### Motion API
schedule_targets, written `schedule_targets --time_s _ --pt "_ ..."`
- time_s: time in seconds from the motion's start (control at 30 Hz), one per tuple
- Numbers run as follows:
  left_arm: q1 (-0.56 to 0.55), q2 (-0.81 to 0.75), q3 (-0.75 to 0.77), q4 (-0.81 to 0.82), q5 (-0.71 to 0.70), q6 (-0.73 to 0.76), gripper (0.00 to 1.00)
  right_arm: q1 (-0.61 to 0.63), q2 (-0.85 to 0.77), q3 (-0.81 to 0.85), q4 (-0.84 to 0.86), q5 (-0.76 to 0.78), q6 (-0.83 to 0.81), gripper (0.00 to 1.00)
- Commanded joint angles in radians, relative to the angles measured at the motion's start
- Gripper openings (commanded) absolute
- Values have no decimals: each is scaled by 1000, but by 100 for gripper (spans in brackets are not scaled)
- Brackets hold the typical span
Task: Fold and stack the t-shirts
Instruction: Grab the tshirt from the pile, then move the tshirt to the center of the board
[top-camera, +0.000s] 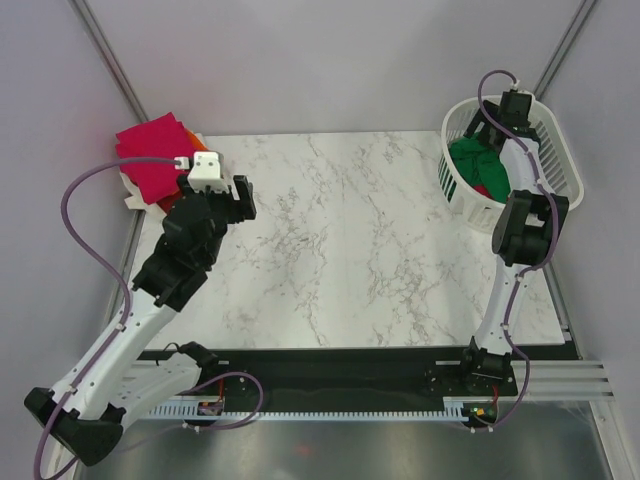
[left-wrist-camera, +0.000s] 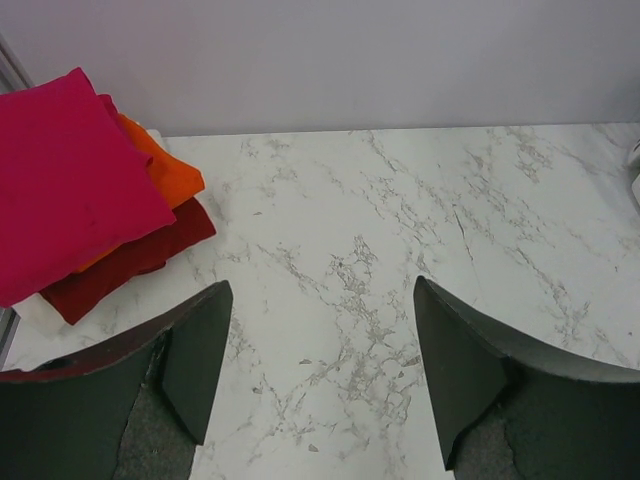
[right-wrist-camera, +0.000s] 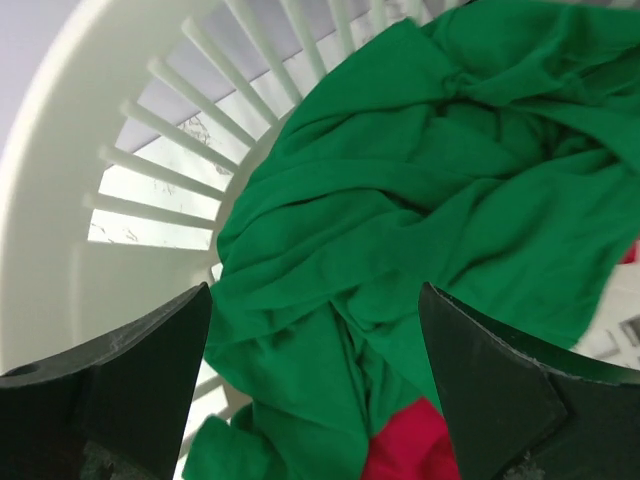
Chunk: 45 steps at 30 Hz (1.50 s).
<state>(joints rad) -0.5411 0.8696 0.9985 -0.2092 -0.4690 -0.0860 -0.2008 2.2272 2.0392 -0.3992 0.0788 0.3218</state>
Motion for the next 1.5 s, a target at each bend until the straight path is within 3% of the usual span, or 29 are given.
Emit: schedule_targets --time_s 0.0,0.23,0.4,0.53,0.57,0.6,0.63,0.67,0.83,1.07,1.2,1.3,1.4,1.43,1.47 --pt "-5 19 14 10 -7 -3 80 8 63 147 0 12 0 93" --pt "-5 49 15 7 -3 -1 80 0 147 177 -1 84 -32 92" --pt "-5 60 17 5 -5 2 81 -8 160 167 -1 127 -41 81" --pt "-5 63 17 4 0 2 81 -17 175 165 2 107 -44 59" --pt "-5 63 15 5 -2 2 81 -20 181 168 3 96 -43 36" --pt "-5 63 17 5 -5 3 81 -22 183 170 6 90 -38 26" --pt "-5 66 17 5 -3 5 81 -23 183 171 7 73 -38 5" --pt "-5 68 15 5 -5 5 81 -23 178 182 7 62 -38 0" --pt "-5 66 20 2 -7 8 81 -5 86 213 -12 21 -55 0" --pt "-5 55 26 -6 -25 8 81 185 -339 355 -6 -66 -116 0" --pt "-5 49 31 -9 -33 9 80 265 -578 248 135 -255 -6 0" --pt "-5 39 31 -10 -39 11 81 267 -728 98 157 -248 -4 0" --pt "-5 26 32 -10 -57 18 82 267 -868 -136 148 -166 -15 34" --pt "-5 22 32 -10 -63 22 82 267 -918 -252 145 -137 -15 78" --pt "-5 19 32 -9 -72 23 83 268 -935 -295 129 -104 -12 90"
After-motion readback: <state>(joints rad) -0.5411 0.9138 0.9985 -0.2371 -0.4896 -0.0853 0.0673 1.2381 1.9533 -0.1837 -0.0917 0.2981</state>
